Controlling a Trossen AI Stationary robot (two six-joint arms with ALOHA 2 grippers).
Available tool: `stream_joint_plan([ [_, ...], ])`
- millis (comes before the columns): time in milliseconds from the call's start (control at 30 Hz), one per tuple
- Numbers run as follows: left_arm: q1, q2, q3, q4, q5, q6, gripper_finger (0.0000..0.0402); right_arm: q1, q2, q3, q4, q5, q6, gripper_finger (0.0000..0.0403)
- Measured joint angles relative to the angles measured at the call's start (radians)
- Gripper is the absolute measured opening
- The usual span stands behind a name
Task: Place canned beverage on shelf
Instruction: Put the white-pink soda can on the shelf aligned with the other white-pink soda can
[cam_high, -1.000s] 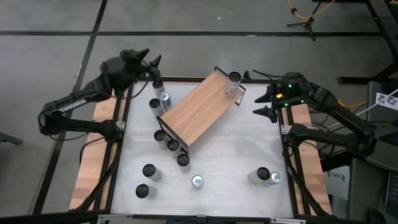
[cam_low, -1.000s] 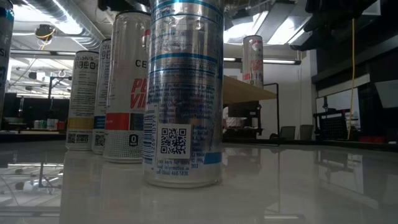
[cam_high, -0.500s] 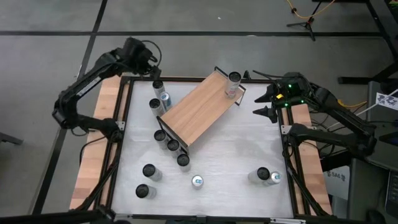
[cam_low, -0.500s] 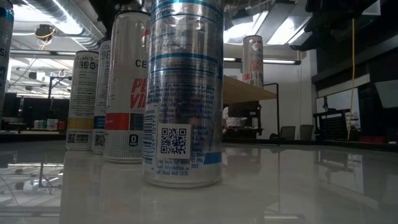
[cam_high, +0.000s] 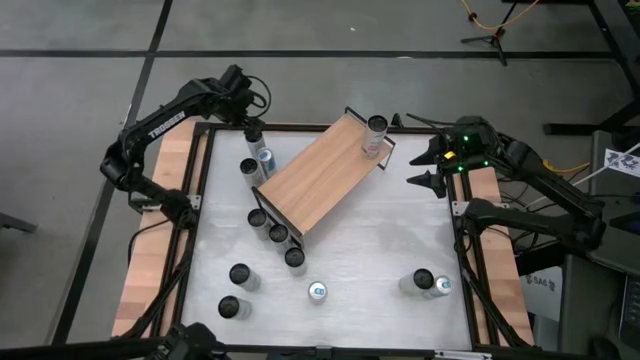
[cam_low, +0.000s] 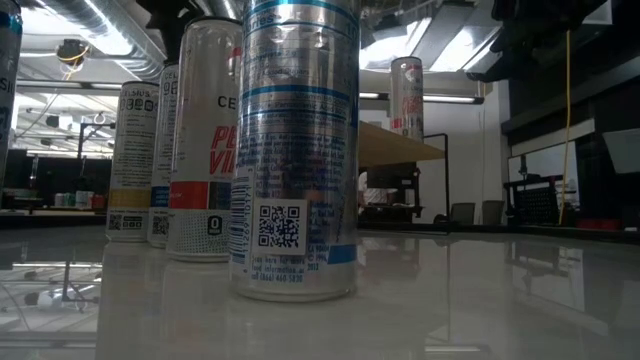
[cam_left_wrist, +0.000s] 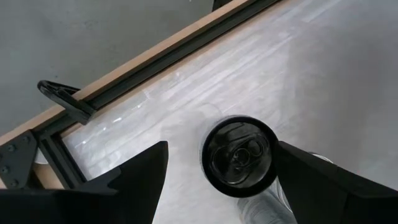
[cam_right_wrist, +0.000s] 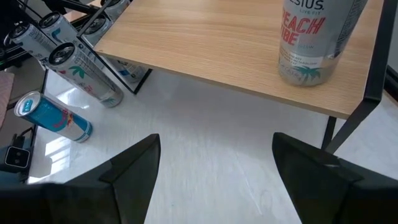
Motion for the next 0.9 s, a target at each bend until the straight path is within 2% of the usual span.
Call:
stream_joint_plan([
  [767, 0.000, 0.000, 0.000, 0.000, -0.034, -0.007, 0.0284, 0.000, 0.000, 0.000, 0.000, 0.008, 0.000, 0.0305],
  [900, 0.000, 0.000, 0.000, -0.001, -0.081, -0.039, 0.0284, 0.000, 0.000, 0.000, 0.000, 0.008, 0.000, 0.0305],
])
